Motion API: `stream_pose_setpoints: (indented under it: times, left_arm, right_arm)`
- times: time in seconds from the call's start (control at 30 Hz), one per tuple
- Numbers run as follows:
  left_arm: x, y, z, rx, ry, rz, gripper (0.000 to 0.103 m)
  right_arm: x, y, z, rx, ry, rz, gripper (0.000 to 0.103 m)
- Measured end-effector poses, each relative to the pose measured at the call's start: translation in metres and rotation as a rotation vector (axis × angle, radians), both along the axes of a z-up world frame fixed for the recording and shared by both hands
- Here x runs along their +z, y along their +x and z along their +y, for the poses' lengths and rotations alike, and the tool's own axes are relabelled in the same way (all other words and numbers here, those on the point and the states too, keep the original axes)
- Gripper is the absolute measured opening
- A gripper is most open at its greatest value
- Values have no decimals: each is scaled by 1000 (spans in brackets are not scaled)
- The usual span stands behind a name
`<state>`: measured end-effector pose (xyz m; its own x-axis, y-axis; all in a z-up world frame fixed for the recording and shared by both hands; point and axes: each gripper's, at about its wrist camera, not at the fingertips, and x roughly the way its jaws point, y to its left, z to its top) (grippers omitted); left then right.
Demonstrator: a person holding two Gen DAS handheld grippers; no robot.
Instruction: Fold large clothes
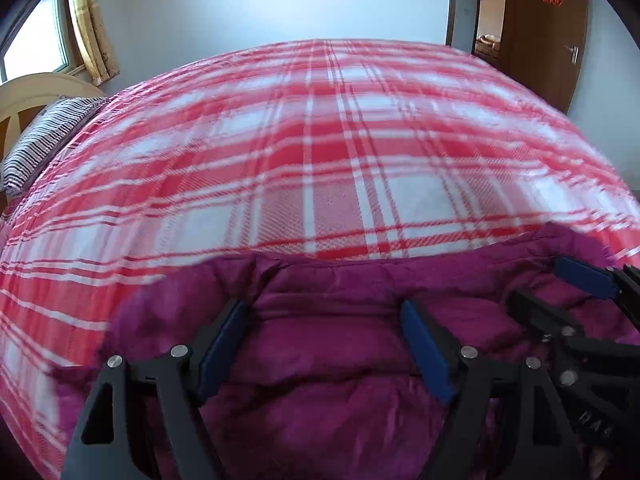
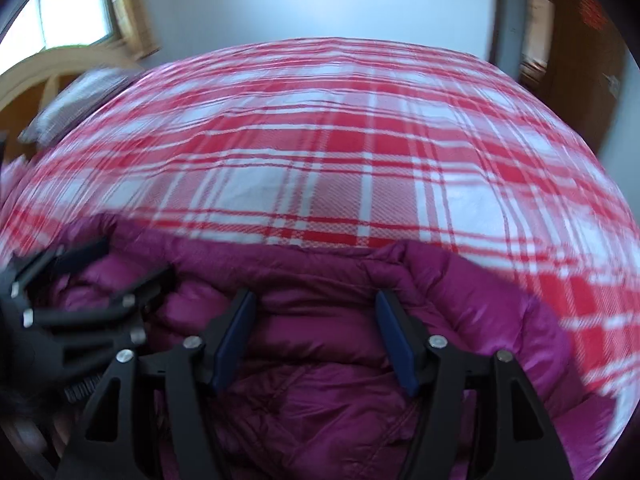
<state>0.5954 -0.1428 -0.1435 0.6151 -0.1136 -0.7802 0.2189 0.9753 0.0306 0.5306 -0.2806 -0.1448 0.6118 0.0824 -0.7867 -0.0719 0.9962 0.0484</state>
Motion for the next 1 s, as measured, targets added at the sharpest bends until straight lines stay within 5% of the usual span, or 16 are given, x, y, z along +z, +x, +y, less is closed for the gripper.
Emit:
stream_pose_setpoints:
  times: [0.13,0.27,0.53,0.67,1.0]
  left_arm:
    - [64,-55,35,-63,-136,-125,80]
    - [88,-149,95,-100,-178,-142,80]
    - [19,-333,203,-46,-145,12,80]
    - [-6,-388,221,-31,-180,71,80]
    - [-31,-437,208,-87,-163,56,78]
  right_arm:
    - [47,-57,-29,-64,107,-95,89]
    - [65,-133,-58,-86,176,-54,90]
    - [39,-346,-88,-126,115,38,90]
    - [18,-419,-94,-190,124,61,90]
    - [-16,-491,-81,-197,221,48,84]
